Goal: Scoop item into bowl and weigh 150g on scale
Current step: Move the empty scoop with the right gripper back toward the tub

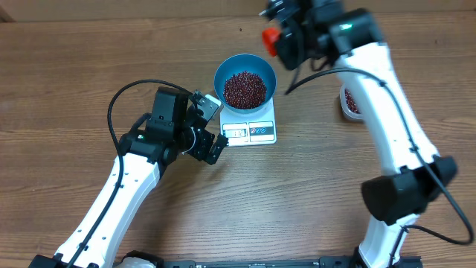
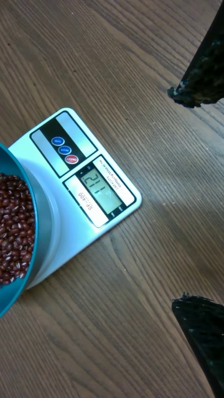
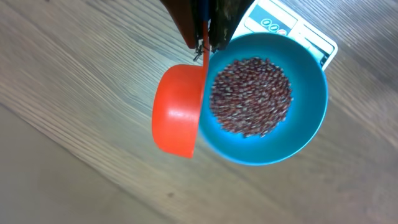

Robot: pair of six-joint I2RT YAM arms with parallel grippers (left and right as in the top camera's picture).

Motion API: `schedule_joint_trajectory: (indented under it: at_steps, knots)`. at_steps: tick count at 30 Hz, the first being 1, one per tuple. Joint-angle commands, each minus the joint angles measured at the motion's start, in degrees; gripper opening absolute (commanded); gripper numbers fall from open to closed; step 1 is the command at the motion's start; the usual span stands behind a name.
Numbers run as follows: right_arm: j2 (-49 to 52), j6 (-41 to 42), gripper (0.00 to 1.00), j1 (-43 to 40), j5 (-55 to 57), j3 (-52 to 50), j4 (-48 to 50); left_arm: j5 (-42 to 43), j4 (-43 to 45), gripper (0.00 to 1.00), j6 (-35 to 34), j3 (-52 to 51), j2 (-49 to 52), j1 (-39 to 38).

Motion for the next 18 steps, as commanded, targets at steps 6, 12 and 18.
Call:
schedule_joint_trajectory:
  at_steps: [6,12,18]
  knots:
    - [-6.62,4.70,0.04,-14.40,-6.45,2.27,-5.57,0.09,0.04,1.00,-0.57,-0.09,0.39,-0.02]
    - [-6.16,4.66,0.04,-24.44,-6.27,1.81,-13.66,0.09,0.04,0.99,-0.57,-0.09,0.39,-0.02]
    - [-6.05,4.42,0.04,-31.54,-6.21,-3.34,-15.80,0.09,0.04,1.00,-0.57,-0.11,0.39,-0.02]
